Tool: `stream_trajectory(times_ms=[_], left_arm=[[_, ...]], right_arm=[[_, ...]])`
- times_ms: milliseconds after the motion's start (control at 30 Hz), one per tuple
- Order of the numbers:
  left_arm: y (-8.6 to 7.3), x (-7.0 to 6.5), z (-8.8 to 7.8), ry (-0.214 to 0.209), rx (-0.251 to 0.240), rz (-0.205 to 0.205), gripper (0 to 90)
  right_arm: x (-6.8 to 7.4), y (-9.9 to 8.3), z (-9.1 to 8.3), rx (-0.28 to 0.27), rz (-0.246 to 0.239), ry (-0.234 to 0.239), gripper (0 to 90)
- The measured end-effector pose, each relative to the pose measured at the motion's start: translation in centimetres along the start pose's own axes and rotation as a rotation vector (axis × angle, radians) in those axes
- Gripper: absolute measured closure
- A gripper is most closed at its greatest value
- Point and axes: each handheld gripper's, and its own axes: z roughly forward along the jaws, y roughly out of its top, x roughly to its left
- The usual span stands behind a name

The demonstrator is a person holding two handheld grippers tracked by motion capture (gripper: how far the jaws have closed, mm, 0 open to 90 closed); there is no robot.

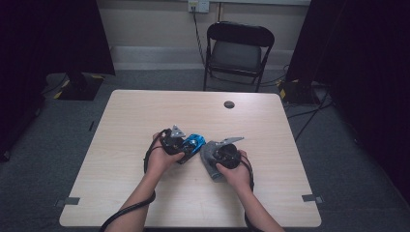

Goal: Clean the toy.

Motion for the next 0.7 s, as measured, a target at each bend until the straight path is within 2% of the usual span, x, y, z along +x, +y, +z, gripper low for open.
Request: stream_trajectory(times_ms=[333, 700], left_arm=[[0.0, 0.0, 0.0, 0.000, 0.001, 0.001, 44.9], [0.1, 0.0, 0.0, 0.001, 0.008, 0.000, 45.0]], right_arm=[[1.5, 0.1, 0.4, 0.005, -0.028, 0.040, 73.8], [2.0, 0.1, 0.5, 0.008, -0.035, 0.060, 73.7]])
